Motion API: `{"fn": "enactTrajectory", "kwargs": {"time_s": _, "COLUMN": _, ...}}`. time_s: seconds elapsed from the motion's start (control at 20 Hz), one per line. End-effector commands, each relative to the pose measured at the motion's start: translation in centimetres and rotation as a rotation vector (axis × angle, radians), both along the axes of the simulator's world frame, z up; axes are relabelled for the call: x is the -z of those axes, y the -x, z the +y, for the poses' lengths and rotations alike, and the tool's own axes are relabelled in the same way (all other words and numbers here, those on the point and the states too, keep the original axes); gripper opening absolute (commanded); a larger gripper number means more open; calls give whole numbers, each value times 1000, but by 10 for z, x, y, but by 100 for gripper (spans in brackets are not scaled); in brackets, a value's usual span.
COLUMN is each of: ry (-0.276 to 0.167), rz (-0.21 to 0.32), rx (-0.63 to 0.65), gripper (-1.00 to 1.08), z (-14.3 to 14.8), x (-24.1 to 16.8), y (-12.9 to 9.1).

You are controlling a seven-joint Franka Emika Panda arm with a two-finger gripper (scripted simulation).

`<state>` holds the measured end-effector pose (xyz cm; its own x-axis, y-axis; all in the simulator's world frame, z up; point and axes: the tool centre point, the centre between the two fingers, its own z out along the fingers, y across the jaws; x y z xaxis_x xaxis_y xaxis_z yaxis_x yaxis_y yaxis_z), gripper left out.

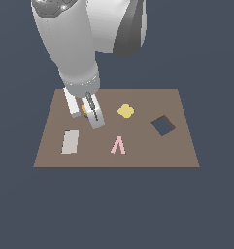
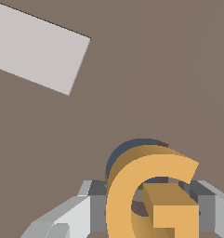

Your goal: Insert a designated object into the corresponding slot on a board.

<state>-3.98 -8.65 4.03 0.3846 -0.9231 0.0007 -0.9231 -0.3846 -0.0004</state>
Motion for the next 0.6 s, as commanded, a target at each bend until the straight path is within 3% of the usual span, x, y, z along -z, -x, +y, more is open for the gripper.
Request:
{"fn": "enactTrajectory", "kwargs": {"time_s": 0.0, "ry": 0, "rz": 0, "rx": -1, "gripper": -100, "z": 0, "x": 1, "y": 0}}
{"fn": "enactTrajectory", "kwargs": {"time_s": 0.3, "ry": 0, "rz": 1, "rx": -1, "gripper": -100, "z": -1, "x": 10, "y": -2}}
{"fn": "enactTrajectory", "kwargs": {"time_s": 0.35, "ry": 0, "rz": 1, "rx": -1, "gripper": 100, "z": -1, "x": 10, "y": -2}}
{"fn": "enactTrajectory", "kwargs": {"time_s": 0.55, "ry": 0, "rz": 1, "rx": -1, "gripper": 100, "z": -1, "x": 10, "y": -2}}
